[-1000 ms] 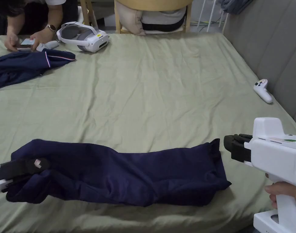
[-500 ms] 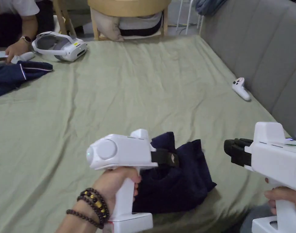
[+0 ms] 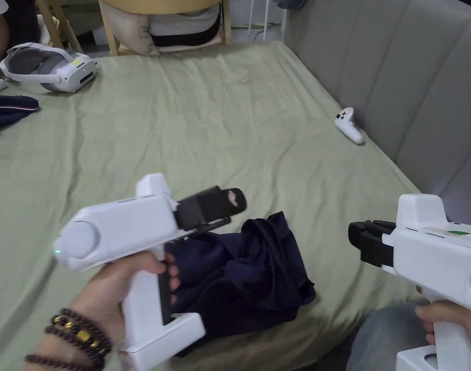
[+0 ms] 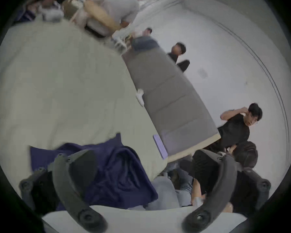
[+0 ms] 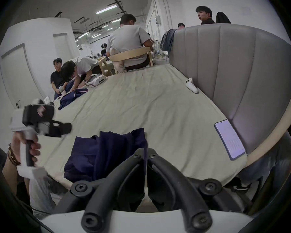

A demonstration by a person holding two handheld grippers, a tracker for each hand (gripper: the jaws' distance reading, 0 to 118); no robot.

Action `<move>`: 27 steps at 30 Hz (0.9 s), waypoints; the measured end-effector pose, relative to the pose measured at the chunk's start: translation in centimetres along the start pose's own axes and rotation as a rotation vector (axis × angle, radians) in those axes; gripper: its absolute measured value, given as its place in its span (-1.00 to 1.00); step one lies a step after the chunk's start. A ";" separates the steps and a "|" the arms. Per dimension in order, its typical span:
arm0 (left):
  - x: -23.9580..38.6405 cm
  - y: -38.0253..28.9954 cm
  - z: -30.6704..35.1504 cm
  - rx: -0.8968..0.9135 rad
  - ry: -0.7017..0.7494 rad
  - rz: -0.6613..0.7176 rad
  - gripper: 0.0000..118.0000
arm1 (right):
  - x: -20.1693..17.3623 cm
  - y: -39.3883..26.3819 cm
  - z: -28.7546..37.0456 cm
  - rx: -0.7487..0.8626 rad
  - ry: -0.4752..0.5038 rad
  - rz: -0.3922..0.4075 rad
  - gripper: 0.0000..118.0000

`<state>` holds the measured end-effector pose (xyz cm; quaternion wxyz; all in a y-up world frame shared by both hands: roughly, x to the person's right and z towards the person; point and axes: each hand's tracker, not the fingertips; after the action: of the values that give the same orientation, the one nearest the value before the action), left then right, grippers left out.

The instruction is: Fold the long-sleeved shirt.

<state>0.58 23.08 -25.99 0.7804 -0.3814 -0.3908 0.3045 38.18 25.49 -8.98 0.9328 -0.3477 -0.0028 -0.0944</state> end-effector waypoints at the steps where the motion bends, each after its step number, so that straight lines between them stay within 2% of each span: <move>1: 0.0 0.2 1.9 0.028 0.034 -0.011 0.64 | -0.1 0.0 0.0 0.003 0.006 -0.001 -0.98; 2: 0.0 0.1 3.7 0.039 0.057 -0.038 0.24 | -0.2 -0.1 0.1 0.005 0.010 -0.004 -0.98; 3: 0.2 -0.3 4.6 0.050 0.103 -0.079 -0.65 | -0.4 -0.1 0.1 0.006 0.015 -0.004 -0.98; 4: 0.7 -1.4 4.8 0.045 0.201 -0.160 -0.88 | -0.5 -0.2 0.0 0.007 0.019 -0.004 -0.98; 5: 0.8 -2.4 5.0 0.050 0.292 -0.233 -0.91 | -0.7 -0.2 -0.1 0.006 0.025 -0.002 -0.98; 6: 0.6 -3.6 4.4 -0.023 0.380 -0.325 -0.91 | -0.8 -0.3 -0.2 0.006 0.030 0.000 -0.98; 8: 0.2 -6.1 1.3 -0.113 0.431 -0.400 -0.91 | -0.9 -0.5 -0.6 0.003 0.032 -0.002 -0.98; 10: -0.6 -8.3 -1.4 -0.150 0.457 -0.417 -0.91 | -1.1 -0.7 -0.7 0.001 0.030 -0.004 -0.98; 16: 0.3 -11.3 -10.0 -0.203 0.351 -0.394 -0.91 | -0.7 -1.4 0.0 -0.006 0.023 -0.027 -0.98; 18: 1.1 -11.7 -12.3 -0.240 0.275 -0.348 -0.91 | -0.4 -1.7 0.2 -0.013 0.014 -0.031 -0.98; 24: 1.0 -13.0 -18.4 -0.321 0.310 -0.354 -0.92 | 0.2 -2.4 0.0 -0.042 -0.004 -0.032 -0.98; 27: 0.9 -11.3 -17.4 -0.310 0.281 -0.245 -0.91 | -0.1 -2.2 -0.1 -0.050 0.017 -0.038 -0.98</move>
<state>17.74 11.62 -23.24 0.7902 -0.4851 -0.3640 0.0880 37.69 23.83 -7.61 0.9219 -0.3700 0.0012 -0.1150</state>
